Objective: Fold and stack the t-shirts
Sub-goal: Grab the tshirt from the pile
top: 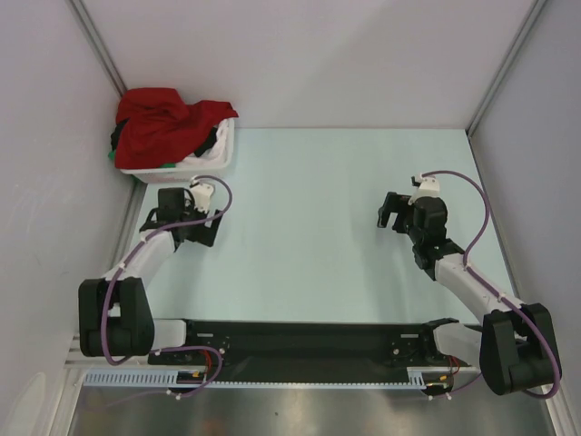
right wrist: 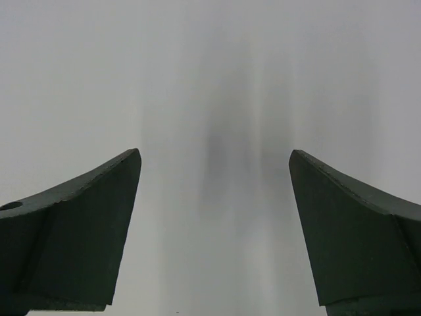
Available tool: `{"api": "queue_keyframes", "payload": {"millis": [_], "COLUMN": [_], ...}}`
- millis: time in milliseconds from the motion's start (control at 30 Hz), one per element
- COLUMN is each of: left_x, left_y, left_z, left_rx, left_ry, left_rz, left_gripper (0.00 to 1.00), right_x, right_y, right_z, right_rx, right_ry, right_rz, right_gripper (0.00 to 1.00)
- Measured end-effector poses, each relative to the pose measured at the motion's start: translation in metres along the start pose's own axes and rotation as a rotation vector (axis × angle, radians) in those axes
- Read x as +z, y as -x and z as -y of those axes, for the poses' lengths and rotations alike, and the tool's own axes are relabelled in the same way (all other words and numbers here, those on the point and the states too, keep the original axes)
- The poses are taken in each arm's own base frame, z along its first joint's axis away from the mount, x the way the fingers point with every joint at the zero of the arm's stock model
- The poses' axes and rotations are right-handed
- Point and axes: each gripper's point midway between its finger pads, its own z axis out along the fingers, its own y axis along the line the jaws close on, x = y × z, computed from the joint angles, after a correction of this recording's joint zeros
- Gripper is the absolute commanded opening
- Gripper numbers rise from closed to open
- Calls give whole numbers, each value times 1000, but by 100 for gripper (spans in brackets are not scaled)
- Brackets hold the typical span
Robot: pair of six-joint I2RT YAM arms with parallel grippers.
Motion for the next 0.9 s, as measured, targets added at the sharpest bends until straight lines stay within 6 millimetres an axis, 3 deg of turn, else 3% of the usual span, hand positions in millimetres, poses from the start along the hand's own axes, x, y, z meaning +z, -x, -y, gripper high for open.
{"api": "queue_keyframes", "payload": {"millis": [100,200,333,400,467,567,700,800,900], "left_x": [-12,-39,-76,-85,-79,-43,32,80,108], "left_y": [17,67,168,205,231,251,237,210,195], "left_z": [13,9,-39,-64,-92,-133,-172,-177,-177], "left_rx": [32,98,147,148,130,76,15,-1,-8], "left_ry": [-104,-144,2,82,160,260,301,264,237], "left_rz": [20,108,285,334,335,287,154,48,-7], "left_gripper": [100,100,100,100,100,100,100,97,79], "right_x": [-1,-2,-2,-2,-3,-3,-5,-8,-9], "right_y": [2,9,24,31,33,31,29,30,32], "right_z": [-1,-4,-10,-13,-15,-16,-17,-18,-18], "right_rx": [1,3,11,17,25,27,23,22,22], "right_ry": [5,14,30,40,44,47,49,49,46], "right_rz": [5,17,40,52,57,49,39,41,47], "right_gripper": [100,100,100,100,100,100,100,100,100]}}
